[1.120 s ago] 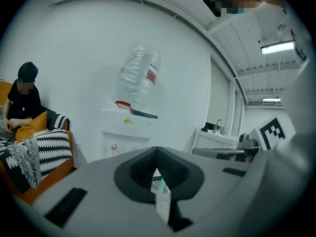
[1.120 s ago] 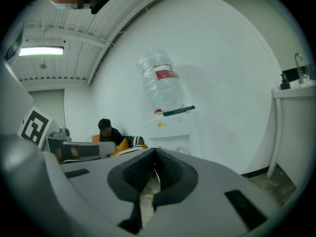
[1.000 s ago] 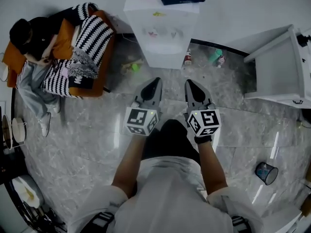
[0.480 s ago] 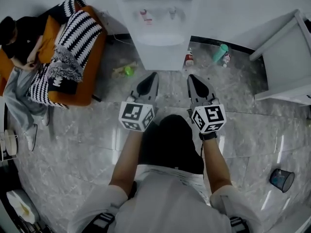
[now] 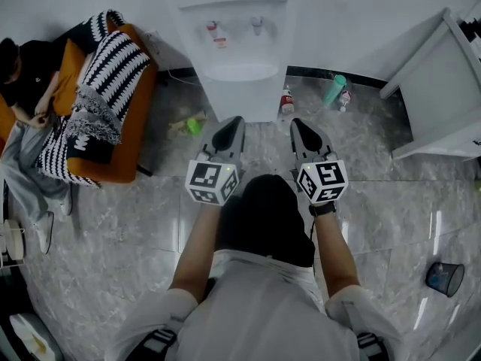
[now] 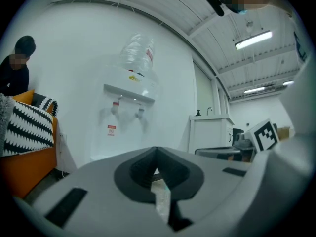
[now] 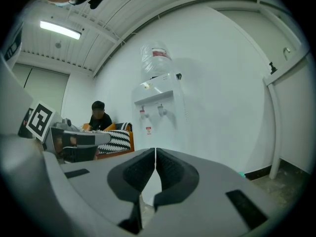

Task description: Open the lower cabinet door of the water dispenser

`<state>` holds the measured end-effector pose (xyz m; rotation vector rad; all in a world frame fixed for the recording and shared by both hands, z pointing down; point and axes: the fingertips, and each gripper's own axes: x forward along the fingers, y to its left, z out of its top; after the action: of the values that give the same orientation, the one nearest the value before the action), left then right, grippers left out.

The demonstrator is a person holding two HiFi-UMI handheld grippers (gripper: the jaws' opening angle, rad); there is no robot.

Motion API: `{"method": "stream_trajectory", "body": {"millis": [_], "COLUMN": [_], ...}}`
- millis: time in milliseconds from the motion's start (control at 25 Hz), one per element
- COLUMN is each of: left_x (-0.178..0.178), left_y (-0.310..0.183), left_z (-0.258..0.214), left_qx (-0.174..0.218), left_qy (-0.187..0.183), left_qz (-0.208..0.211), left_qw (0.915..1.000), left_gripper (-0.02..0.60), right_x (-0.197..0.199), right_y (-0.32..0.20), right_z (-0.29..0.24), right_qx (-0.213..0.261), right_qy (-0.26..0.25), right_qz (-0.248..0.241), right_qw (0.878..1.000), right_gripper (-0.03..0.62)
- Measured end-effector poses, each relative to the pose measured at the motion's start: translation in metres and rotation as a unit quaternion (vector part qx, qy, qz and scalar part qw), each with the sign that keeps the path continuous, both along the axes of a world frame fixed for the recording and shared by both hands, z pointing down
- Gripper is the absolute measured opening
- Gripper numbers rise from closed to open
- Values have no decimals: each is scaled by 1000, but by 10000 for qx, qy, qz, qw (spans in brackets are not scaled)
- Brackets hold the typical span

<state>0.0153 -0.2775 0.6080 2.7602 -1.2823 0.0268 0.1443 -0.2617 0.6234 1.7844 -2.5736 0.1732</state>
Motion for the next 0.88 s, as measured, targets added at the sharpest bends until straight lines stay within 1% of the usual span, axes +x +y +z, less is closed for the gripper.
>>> {"method": "stream_trajectory", "body": {"millis": [120,320,520,760,880], "left_x": [5,7,0,-9,-11], "left_y": [-12,-32,-50,-57,-61], "left_z": [4,12,18,32,39], "left_qx": [-18,-73,-156,-302,-368], "left_qy": [-22,-54,44,-20,-43], "left_qz": [121,200,179,121,131], "left_qw": [9999,9998,9997,9995,9992], "left_gripper": [14,14,14,14,14], "right_x": [5,14,20,23,28], "right_y": [-16,-41,-71,-96,-111], "right_z": [6,28,50,82,94], "right_qx": [-93,-430,-765,-1034,-1101], "right_qy": [116,117,19,223,311], "right_qz": [9,-9,-165,-410,-453], "right_qw": [9999,9990,9969,9935,9924], "right_gripper": [11,11,12,12,12]}}
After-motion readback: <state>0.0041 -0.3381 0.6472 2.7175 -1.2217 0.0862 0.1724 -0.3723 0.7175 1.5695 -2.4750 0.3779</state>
